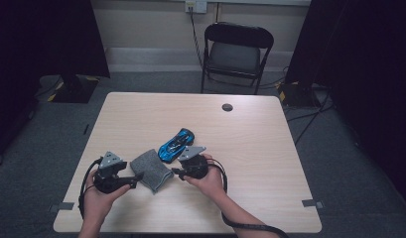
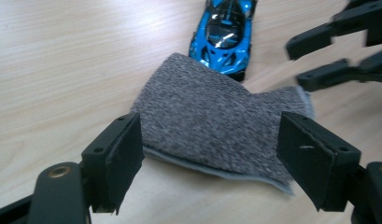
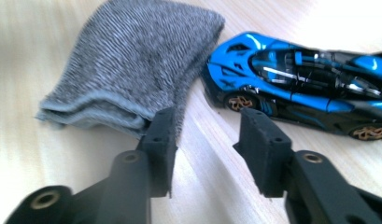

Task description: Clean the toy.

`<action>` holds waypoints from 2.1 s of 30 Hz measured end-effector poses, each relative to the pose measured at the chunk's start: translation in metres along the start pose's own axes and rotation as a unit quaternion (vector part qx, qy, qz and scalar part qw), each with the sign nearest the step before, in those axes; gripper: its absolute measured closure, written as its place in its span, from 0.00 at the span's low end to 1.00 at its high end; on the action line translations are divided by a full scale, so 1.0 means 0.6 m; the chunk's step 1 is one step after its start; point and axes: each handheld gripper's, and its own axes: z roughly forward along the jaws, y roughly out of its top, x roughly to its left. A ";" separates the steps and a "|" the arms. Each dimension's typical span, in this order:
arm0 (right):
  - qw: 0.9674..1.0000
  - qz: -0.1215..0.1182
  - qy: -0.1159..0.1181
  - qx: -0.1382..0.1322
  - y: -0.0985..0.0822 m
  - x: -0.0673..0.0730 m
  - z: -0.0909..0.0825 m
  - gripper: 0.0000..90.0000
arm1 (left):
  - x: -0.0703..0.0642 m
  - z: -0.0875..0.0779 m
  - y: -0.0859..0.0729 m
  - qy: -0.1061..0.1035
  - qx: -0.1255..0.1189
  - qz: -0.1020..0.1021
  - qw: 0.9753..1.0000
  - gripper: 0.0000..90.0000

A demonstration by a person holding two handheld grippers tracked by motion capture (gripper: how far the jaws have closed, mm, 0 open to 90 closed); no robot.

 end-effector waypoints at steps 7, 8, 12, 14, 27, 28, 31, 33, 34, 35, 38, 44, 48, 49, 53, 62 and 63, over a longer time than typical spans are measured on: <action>1.000 -0.011 0.023 0.005 0.004 0.035 0.030 0.68 | -0.013 0.002 -0.009 -0.017 0.012 -0.011 1.000 0.29; 0.999 -0.008 0.032 0.000 0.008 0.043 0.034 0.68 | -0.012 0.004 -0.011 -0.015 0.015 -0.014 1.000 0.30; 0.998 -0.012 0.055 -0.012 0.030 0.079 0.057 0.60 | -0.006 0.008 -0.020 -0.008 0.025 -0.027 0.999 0.38; 0.999 -0.016 0.050 -0.011 0.036 0.088 0.061 0.53 | -0.005 0.010 -0.022 0.000 0.025 -0.027 0.999 0.40; 0.998 0.001 -0.056 -0.023 0.042 -0.043 0.027 0.22 | 0.009 0.043 -0.027 0.031 0.039 -0.042 0.998 0.27; 0.998 0.006 -0.063 -0.024 0.041 -0.051 0.028 0.21 | 0.007 0.041 -0.024 0.027 0.035 -0.043 0.998 0.27; 0.997 0.022 -0.074 -0.025 0.040 -0.079 0.032 0.18 | 0.000 0.038 -0.016 0.020 0.026 -0.037 0.999 0.26; 0.996 0.044 -0.065 -0.030 0.041 -0.091 0.039 0.18 | -0.001 0.044 -0.017 0.016 0.029 -0.041 0.999 0.25; 0.996 0.045 -0.068 -0.029 0.042 -0.093 0.041 0.18 | -0.002 0.048 -0.018 0.016 0.035 -0.043 0.998 0.25; 0.996 0.042 -0.071 -0.026 0.043 -0.095 0.046 0.18 | -0.002 0.051 -0.019 0.014 0.041 -0.042 0.998 0.25; 0.997 0.035 -0.070 -0.016 0.040 -0.096 0.059 0.18 | -0.001 0.057 -0.021 0.020 0.052 -0.031 0.998 0.25; 0.995 0.071 -0.068 -0.031 0.026 -0.103 0.076 0.15 | 0.002 0.062 -0.020 0.013 0.056 -0.036 0.998 0.25; 0.994 0.072 -0.063 -0.057 0.014 -0.109 0.080 0.10 | 0.005 0.064 -0.020 0.013 0.057 -0.042 0.997 0.25; 0.994 0.071 -0.061 -0.060 0.013 -0.110 0.080 0.10 | 0.005 0.065 -0.020 0.012 0.058 -0.044 0.997 0.24; 0.994 0.072 -0.063 -0.059 0.013 -0.109 0.080 0.09 | 0.001 0.069 -0.020 0.021 0.066 -0.037 0.997 0.21; 0.994 0.070 -0.062 -0.058 0.013 -0.110 0.080 0.09 | 0.000 0.071 -0.031 0.039 0.078 -0.037 0.995 0.23; 0.994 0.070 -0.063 -0.058 0.013 -0.109 0.080 0.09 | 0.001 0.072 -0.033 0.038 0.079 -0.033 0.996 0.27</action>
